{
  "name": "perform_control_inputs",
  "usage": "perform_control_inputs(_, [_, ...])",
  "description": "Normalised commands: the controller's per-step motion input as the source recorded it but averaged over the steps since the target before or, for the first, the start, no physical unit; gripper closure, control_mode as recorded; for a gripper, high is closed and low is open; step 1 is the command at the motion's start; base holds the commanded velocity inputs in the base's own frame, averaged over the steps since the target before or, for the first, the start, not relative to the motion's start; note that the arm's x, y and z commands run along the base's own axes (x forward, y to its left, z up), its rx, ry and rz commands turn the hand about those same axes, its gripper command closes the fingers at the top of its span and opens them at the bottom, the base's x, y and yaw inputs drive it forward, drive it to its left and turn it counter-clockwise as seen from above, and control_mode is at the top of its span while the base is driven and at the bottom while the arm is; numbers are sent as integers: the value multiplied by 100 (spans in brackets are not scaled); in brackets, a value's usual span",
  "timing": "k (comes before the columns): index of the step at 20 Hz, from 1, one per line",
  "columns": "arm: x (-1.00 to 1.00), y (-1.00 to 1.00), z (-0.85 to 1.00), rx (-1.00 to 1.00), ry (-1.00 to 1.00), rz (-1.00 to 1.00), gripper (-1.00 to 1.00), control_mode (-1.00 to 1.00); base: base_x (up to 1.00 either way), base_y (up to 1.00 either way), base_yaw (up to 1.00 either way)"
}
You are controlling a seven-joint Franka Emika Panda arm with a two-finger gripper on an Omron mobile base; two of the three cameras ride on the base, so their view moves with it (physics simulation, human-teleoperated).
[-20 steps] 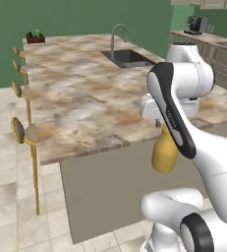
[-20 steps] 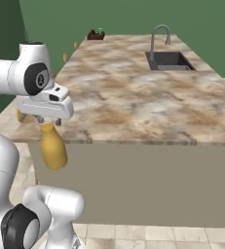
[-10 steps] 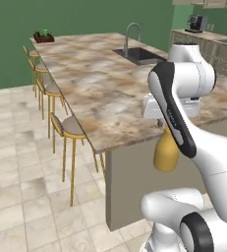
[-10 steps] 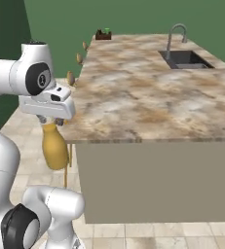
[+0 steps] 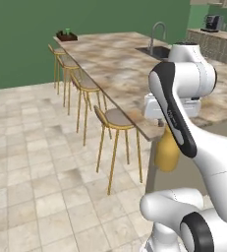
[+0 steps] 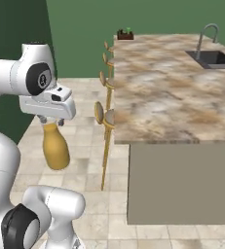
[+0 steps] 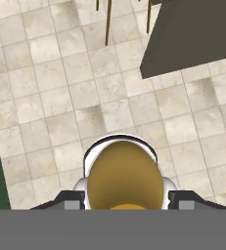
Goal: There is a tray on the dining counter. Grab the cup, mug, and pitcher and place them on the tray. The pitcher may be placed next to the tray if it cannot fit the tray.
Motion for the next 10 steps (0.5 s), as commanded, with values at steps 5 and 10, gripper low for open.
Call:
perform_control_inputs(5, [0,0,0,0,0,0,100,100,19,100,7])
perform_control_inputs(10, [0,0,0,0,0,0,100,100,31,100,7])
